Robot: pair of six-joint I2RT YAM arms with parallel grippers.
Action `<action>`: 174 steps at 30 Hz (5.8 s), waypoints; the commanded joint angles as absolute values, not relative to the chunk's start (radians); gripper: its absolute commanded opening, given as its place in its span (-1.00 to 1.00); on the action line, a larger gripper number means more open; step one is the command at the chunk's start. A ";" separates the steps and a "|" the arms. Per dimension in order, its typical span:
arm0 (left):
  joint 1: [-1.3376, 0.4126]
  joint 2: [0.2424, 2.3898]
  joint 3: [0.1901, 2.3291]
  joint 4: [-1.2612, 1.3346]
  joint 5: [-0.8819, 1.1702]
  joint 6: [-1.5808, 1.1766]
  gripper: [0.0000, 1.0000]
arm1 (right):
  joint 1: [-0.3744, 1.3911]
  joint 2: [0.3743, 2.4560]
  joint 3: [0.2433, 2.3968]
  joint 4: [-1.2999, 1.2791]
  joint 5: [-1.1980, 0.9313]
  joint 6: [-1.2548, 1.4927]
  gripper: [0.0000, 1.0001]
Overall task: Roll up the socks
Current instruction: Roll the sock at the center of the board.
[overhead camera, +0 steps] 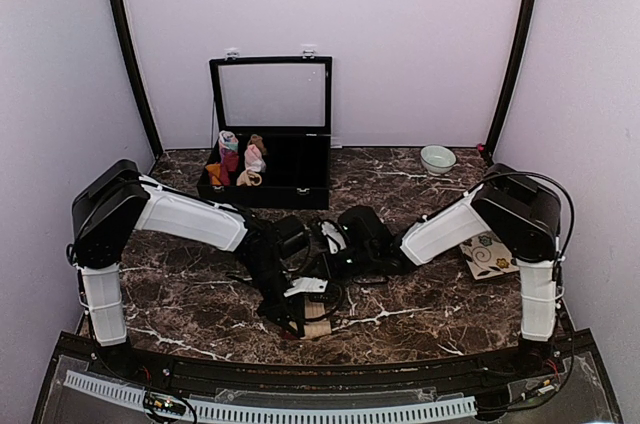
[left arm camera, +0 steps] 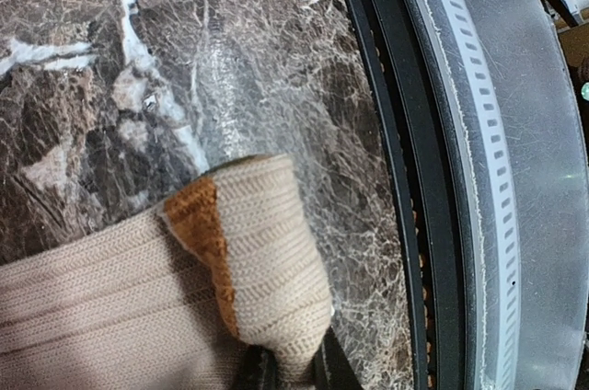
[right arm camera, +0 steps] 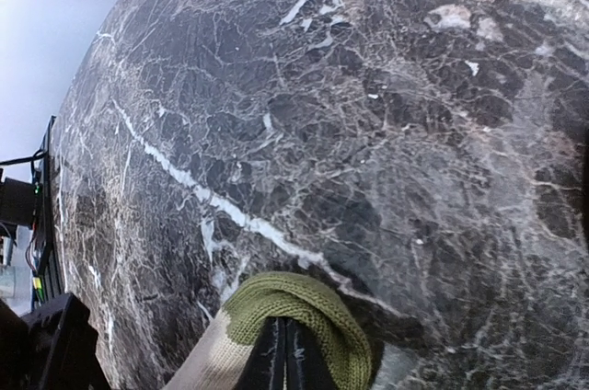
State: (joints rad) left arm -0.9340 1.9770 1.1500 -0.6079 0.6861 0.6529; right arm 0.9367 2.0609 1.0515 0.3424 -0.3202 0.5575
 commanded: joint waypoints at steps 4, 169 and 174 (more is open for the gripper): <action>-0.902 2.196 1.090 -0.782 0.331 0.644 -0.99 | 0.892 2.012 0.873 0.544 -0.329 0.521 -0.56; -1.182 1.652 0.938 -0.438 0.105 0.892 -0.35 | 1.144 2.144 0.489 0.586 -0.330 0.725 -0.75; -1.181 1.665 0.901 -0.384 0.075 0.890 -0.35 | 1.144 2.149 0.490 0.596 -0.341 0.729 -0.75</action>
State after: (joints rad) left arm -1.1812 1.6463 0.9390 -0.4267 0.0910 0.9024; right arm 1.1690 2.0300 0.5892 1.0126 -0.3893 0.7136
